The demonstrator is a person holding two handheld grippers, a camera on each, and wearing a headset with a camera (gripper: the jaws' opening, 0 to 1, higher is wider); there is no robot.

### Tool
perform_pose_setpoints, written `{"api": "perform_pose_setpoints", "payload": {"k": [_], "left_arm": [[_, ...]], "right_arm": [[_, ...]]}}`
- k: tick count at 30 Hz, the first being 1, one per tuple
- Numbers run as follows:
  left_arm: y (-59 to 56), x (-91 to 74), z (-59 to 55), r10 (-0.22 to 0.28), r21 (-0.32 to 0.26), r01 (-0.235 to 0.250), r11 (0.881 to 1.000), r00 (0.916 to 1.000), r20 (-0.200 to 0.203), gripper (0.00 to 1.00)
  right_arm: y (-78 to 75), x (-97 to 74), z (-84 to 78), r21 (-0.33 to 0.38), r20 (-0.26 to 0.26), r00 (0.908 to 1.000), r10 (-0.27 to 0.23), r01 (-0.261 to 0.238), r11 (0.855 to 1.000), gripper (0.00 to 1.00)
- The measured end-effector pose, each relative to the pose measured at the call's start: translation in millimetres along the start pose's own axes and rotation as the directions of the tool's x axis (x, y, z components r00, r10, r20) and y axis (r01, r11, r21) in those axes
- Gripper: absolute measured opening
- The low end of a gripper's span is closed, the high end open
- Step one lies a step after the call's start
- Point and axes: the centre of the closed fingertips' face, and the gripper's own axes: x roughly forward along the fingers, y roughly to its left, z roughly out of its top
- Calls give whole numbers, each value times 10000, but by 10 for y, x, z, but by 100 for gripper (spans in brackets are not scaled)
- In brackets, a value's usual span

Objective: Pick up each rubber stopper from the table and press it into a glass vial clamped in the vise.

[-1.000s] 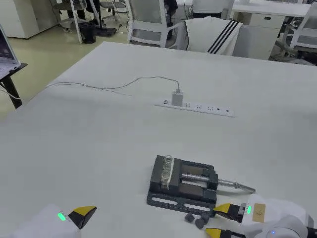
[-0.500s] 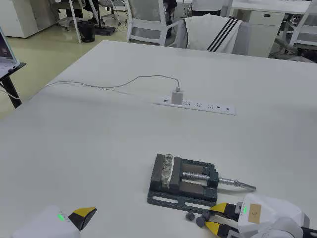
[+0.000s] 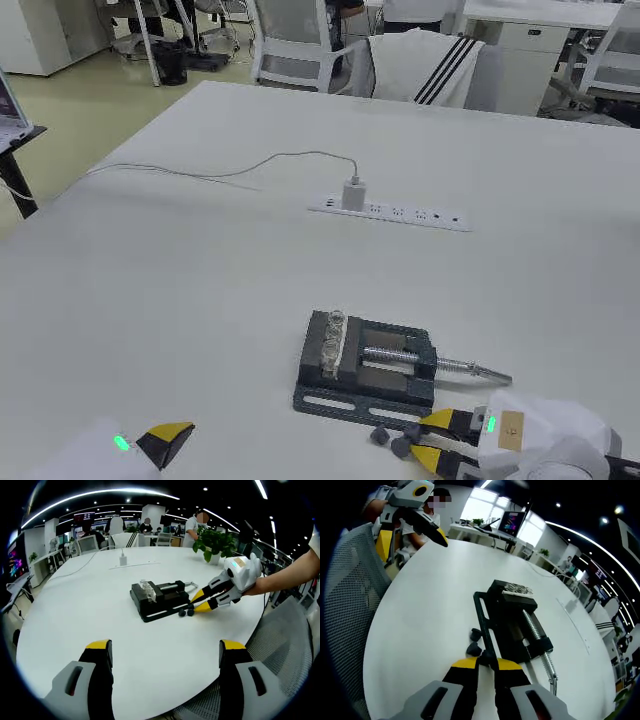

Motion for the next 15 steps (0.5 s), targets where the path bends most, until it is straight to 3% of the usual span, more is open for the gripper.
{"api": "perform_pose_setpoints", "payload": {"k": [7, 10, 15], "left_arm": [[-29, 38, 39, -231, 381, 230, 9990, 9997, 21, 83], [-39, 65, 71, -367, 762, 361, 9964, 9993, 62, 81], [-96, 121, 107, -779, 1534, 776, 9851, 9970, -42, 77]], "right_arm": [[-74, -188, 92, 440, 212, 9998, -34, 24, 9990, 8], [-50, -294, 210, 1272, 490, 9980, 402, -462, 9908, 8], [-3, -438, 326, 1162, 466, 9930, 1081, -1129, 9868, 8]]}}
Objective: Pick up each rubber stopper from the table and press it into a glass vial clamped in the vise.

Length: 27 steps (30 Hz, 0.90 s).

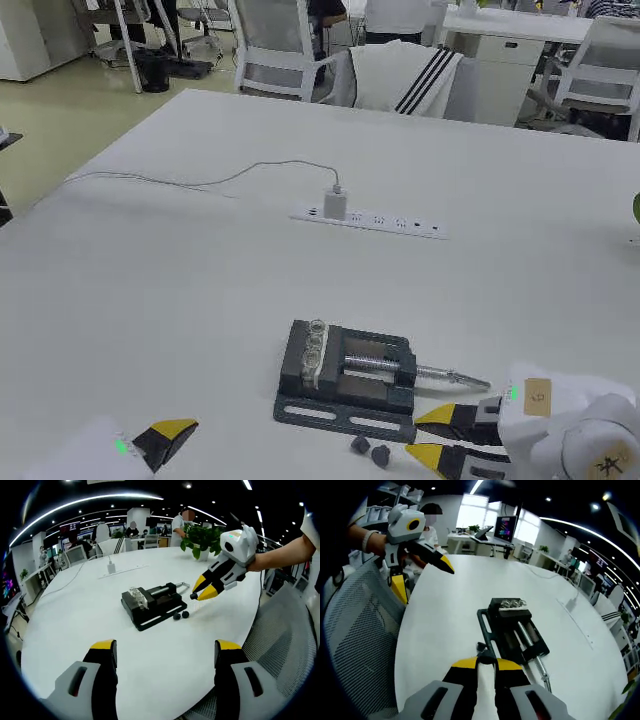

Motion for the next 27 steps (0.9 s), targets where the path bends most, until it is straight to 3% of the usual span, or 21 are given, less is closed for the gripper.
{"api": "perform_pose_setpoints", "payload": {"k": [4, 9, 14, 17, 21, 24, 25, 27], "left_arm": [[-44, 48, 65, -274, 508, 269, 9983, 9996, 97, 72], [-125, 125, 155, -723, 1228, 692, 9900, 9972, 205, 63], [-233, 200, 236, -1294, 2064, 1225, 9708, 9914, 204, 56], [-303, 246, 290, -1675, 2823, 1573, 9464, 9858, 124, 49], [-344, 314, 336, -1894, 3286, 1795, 9273, 9819, -18, 46], [-378, 354, 359, -2081, 3851, 2000, 9009, 9779, -209, 42], [-390, 368, 356, -2129, 4118, 2090, 8870, 9764, -371, 41], [-422, 383, 375, -2250, 4263, 2189, 8777, 9737, -367, 39]], "right_arm": [[62, -86, 83, 101, -1, 9989, 467, -467, 9989, 8], [174, -174, 175, -280, -217, 9937, 1099, -1105, 9935, 8], [278, -225, 272, -813, -483, 9856, 1622, -1658, 9828, 8], [330, -233, 321, -1326, -785, 9792, 1872, -1963, 9715, 8], [388, -224, 384, -1525, -991, 9718, 2140, -2273, 9618, 8], [424, -194, 425, -1694, -1107, 9689, 2214, -2379, 9564, 8], [439, -182, 448, -1736, -1102, 9681, 2251, -2417, 9547, 8], [462, -163, 472, -1773, -1122, 9661, 2324, -2496, 9520, 8]]}}
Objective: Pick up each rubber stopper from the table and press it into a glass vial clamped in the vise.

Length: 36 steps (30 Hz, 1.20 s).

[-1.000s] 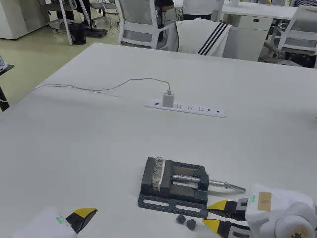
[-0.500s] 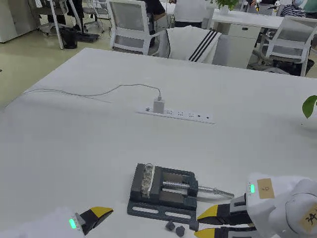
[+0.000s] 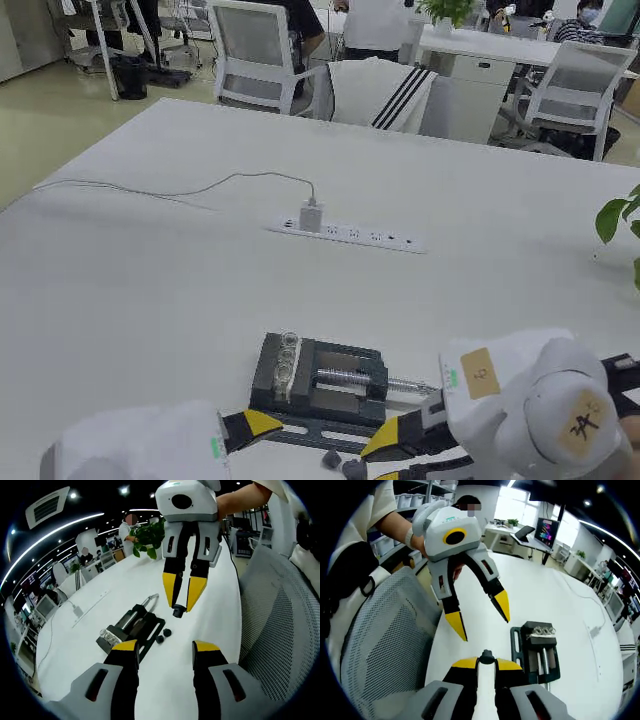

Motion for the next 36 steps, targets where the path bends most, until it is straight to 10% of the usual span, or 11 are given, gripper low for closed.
{"api": "perform_pose_setpoints", "payload": {"k": [36], "left_arm": [[-318, 119, 63, -1612, 1049, 1660, 9805, 9855, -524, 6]], "right_arm": [[206, 192, 30, -876, -639, 9959, 635, -690, 9938, 8]]}}
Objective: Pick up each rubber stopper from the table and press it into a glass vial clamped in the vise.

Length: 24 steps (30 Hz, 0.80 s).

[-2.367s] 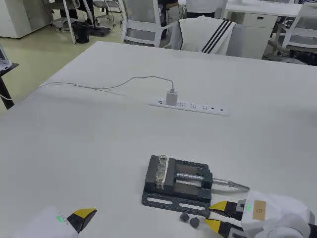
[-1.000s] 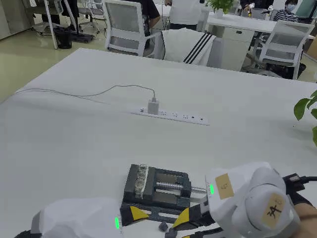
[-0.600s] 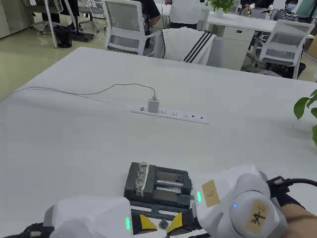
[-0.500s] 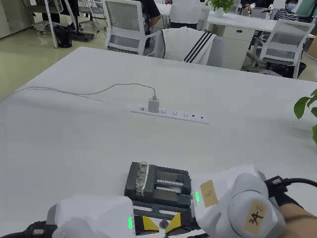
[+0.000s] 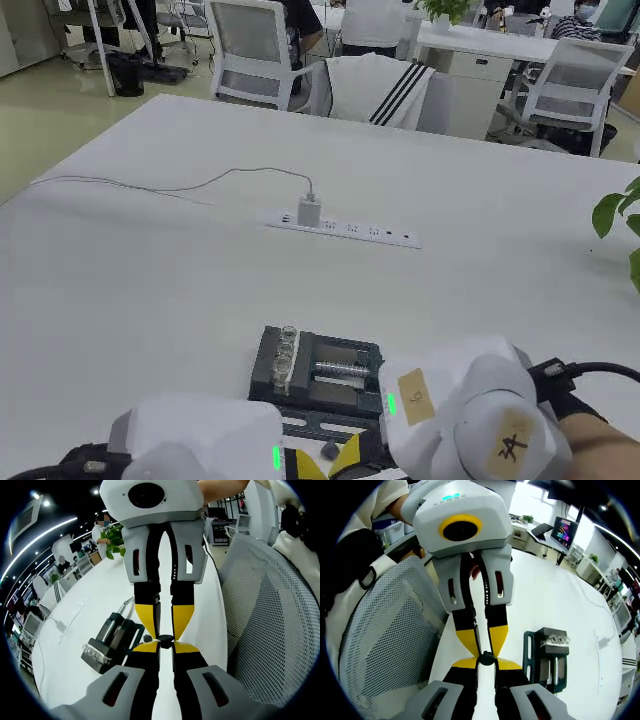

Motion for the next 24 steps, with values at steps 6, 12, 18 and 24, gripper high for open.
{"api": "perform_pose_setpoints", "payload": {"k": [6, 12, 18, 24], "left_arm": [[-4, -15, -1, -19, -314, 25, 9995, 9998, 194, 5], [-27, -24, -2, -39, -624, 62, 9980, 9993, 375, 5], [8, -49, 15, 58, -1129, 25, 9936, 9973, 738, 5], [46, -73, 31, 160, -1296, -39, 9916, 9956, 927, 5]], "right_arm": [[10, -6, 5, 131, 115, 9999, 82, -83, 9999, 8], [33, -6, 7, 208, 176, 9994, 300, -303, 9993, 9], [12, -77, -5, 622, 521, 9980, 351, -383, 9973, 18], [-3, -115, 13, 1028, 920, 9950, 383, -478, 9936, 12]]}}
